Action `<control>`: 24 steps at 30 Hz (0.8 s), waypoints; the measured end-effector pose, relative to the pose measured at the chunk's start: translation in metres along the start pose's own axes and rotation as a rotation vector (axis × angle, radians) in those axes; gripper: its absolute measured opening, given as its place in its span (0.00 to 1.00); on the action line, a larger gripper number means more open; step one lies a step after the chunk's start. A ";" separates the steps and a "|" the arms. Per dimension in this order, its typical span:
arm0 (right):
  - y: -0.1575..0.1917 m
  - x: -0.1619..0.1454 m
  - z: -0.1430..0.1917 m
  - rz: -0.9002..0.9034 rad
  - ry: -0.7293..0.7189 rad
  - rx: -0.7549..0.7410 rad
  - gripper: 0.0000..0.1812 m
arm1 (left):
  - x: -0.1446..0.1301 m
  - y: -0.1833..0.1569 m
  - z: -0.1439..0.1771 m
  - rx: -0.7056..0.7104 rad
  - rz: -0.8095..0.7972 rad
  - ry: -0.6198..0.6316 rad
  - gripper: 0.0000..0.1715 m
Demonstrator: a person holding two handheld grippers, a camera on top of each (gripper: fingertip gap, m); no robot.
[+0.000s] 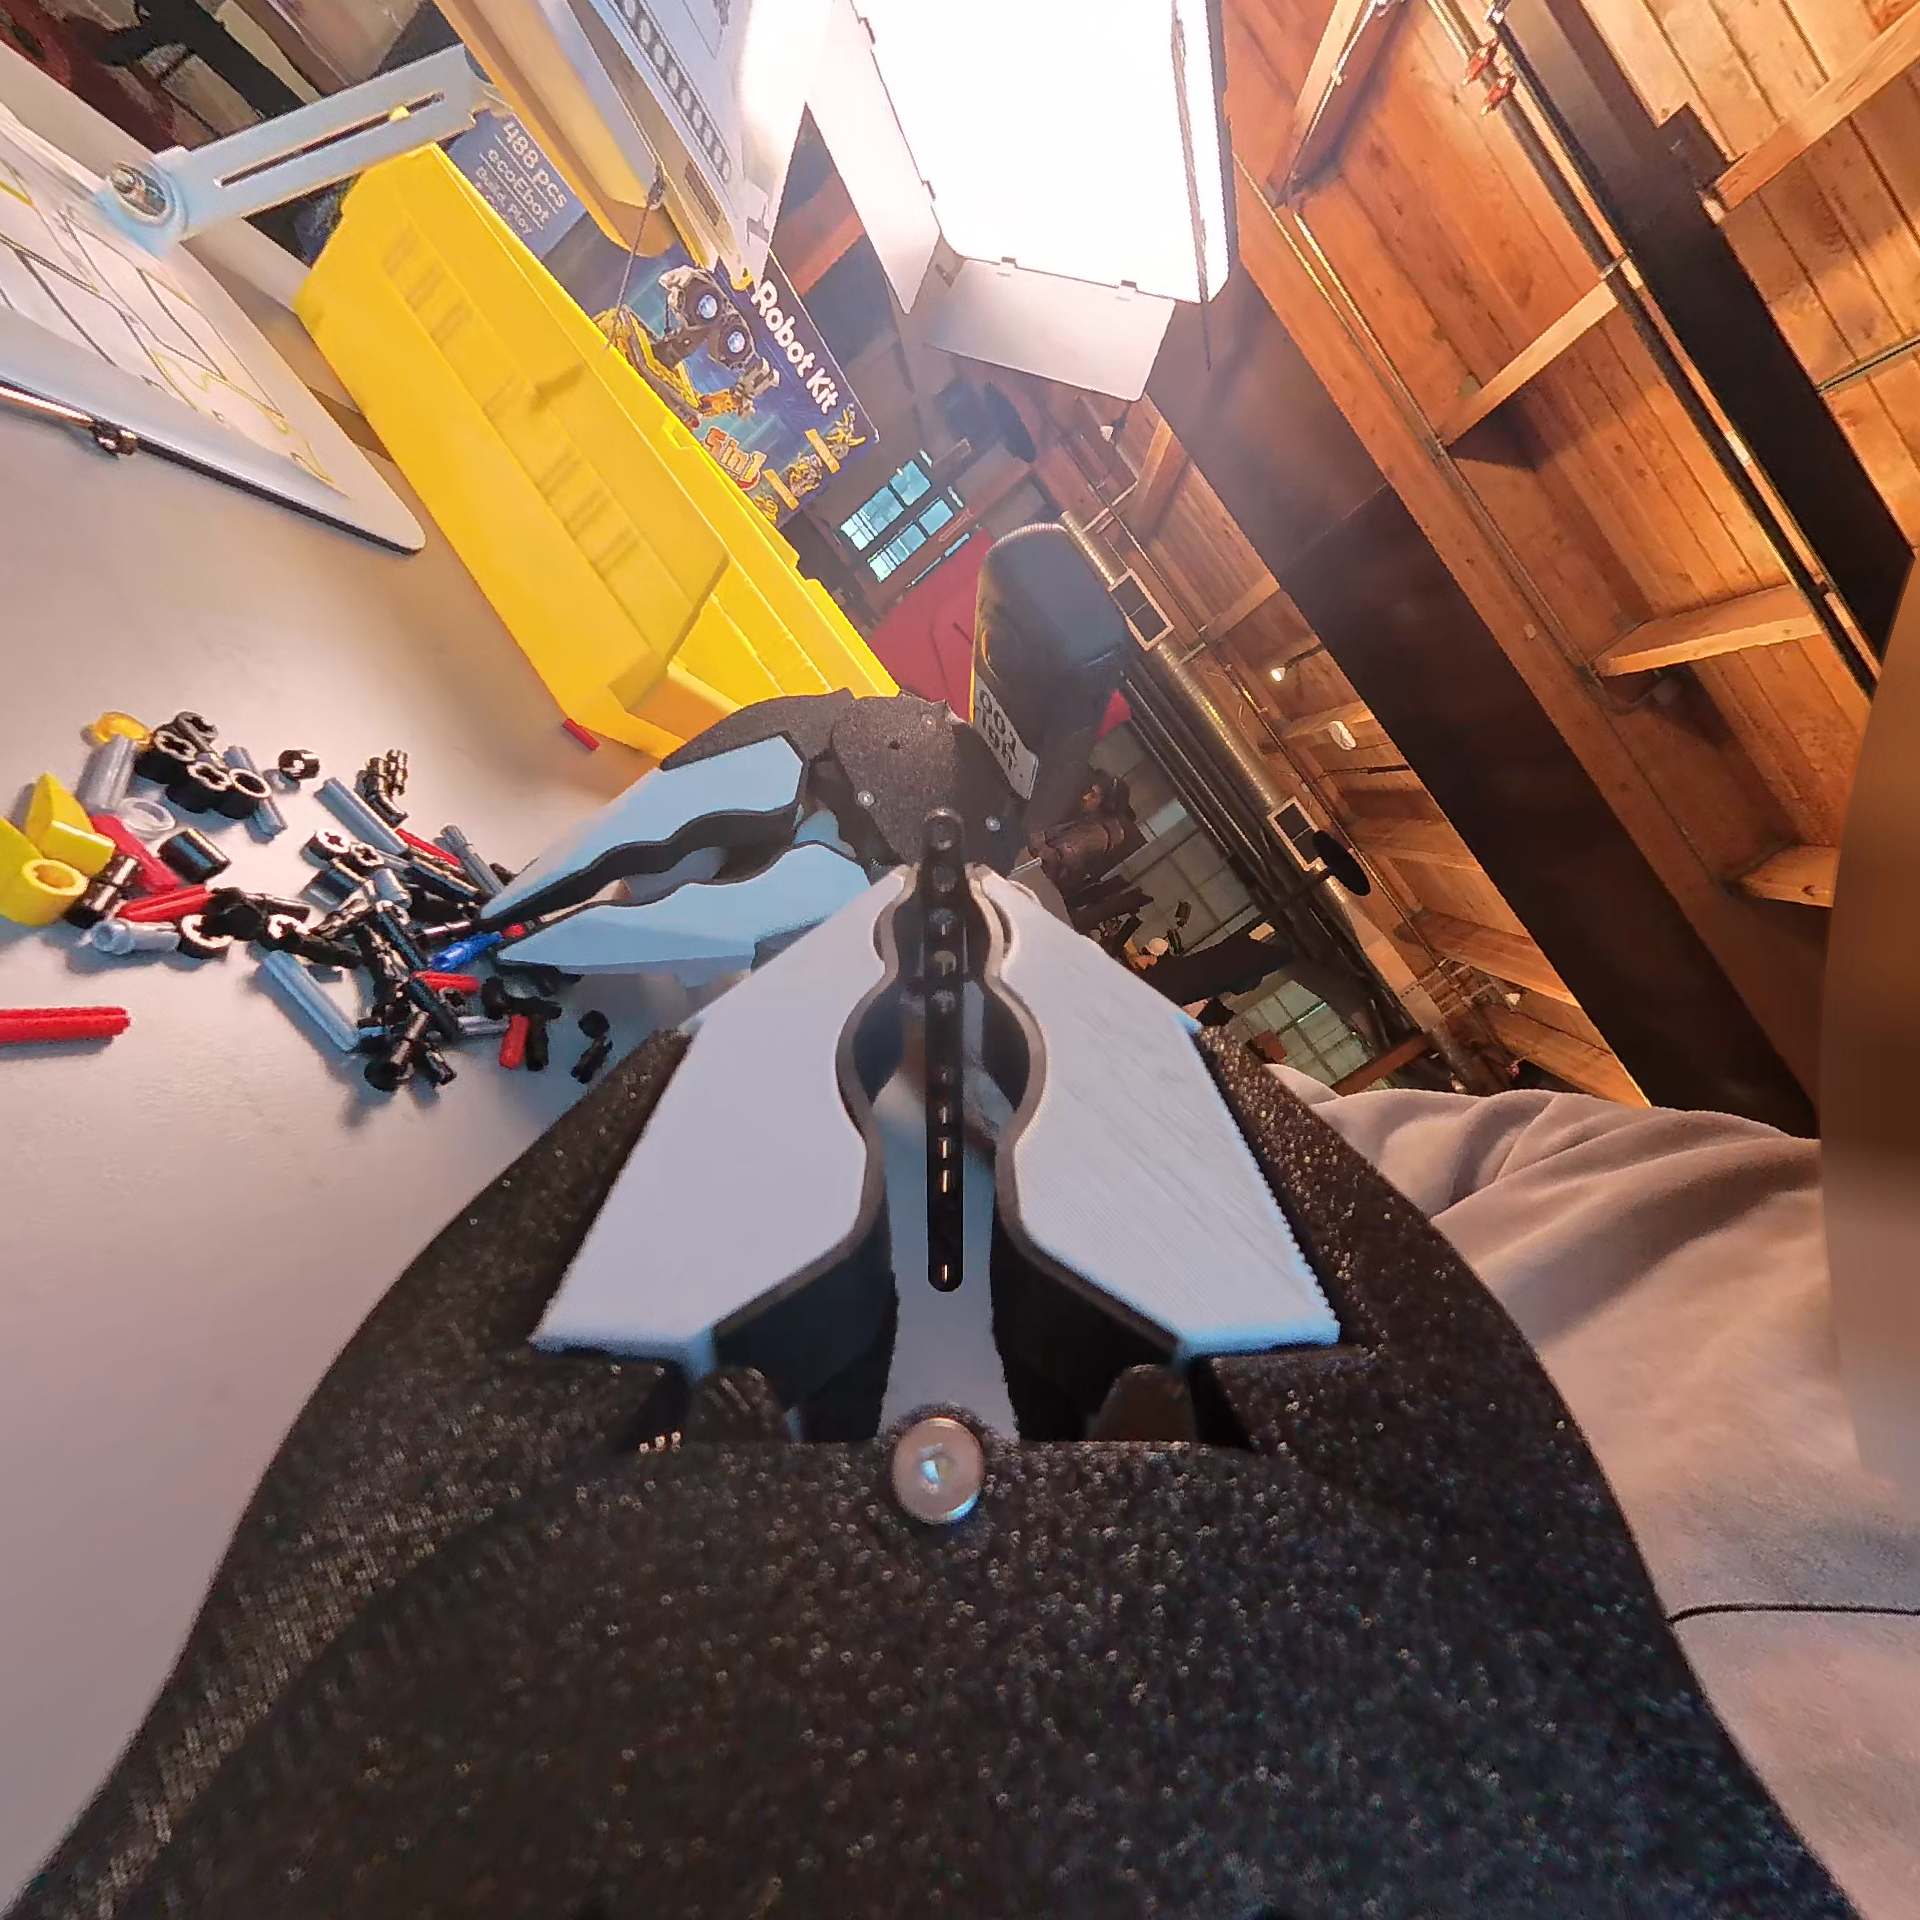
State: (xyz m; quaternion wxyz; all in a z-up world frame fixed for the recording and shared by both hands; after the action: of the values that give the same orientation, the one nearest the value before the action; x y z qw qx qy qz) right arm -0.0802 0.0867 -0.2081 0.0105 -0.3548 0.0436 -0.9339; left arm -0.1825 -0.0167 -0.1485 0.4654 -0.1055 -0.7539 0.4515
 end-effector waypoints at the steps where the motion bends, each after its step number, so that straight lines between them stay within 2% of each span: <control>1: 0.000 0.000 0.000 -0.008 0.004 0.005 0.02 | -0.001 0.000 -0.001 0.000 0.000 0.004 0.03; 9: 0.001 0.002 -0.002 0.018 0.084 0.065 0.01 | -0.002 0.004 0.000 0.015 0.004 0.013 0.04; 13: 0.000 0.003 -0.002 -0.006 0.058 0.091 0.01 | -0.002 0.006 0.001 0.019 0.009 0.014 0.04; 17: -0.004 0.020 0.019 -0.084 -0.121 0.129 0.01 | -0.001 0.006 0.001 0.020 0.008 0.011 0.04; 21: -0.027 0.050 0.078 -0.173 -0.444 0.066 0.01 | 0.000 0.006 0.002 0.019 0.011 0.001 0.04; 24: -0.049 0.056 0.124 -0.308 -0.616 0.079 0.01 | 0.000 0.006 0.002 0.018 0.013 0.003 0.04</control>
State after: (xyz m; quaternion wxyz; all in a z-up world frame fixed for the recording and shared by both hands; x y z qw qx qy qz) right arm -0.0387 0.1235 -0.0744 -0.1045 -0.6217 -0.0519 -0.7745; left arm -0.1856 -0.0147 -0.1538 0.4644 -0.1070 -0.7485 0.4612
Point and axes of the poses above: each gripper's, where its closed fingertips meet, z back along the fingers, x out of its top, y = z × x across the jaws, the point moved 6 cm from there along z, back along the fingers, and after that the axes turned 2 degrees about y, right-handed, at the moved point
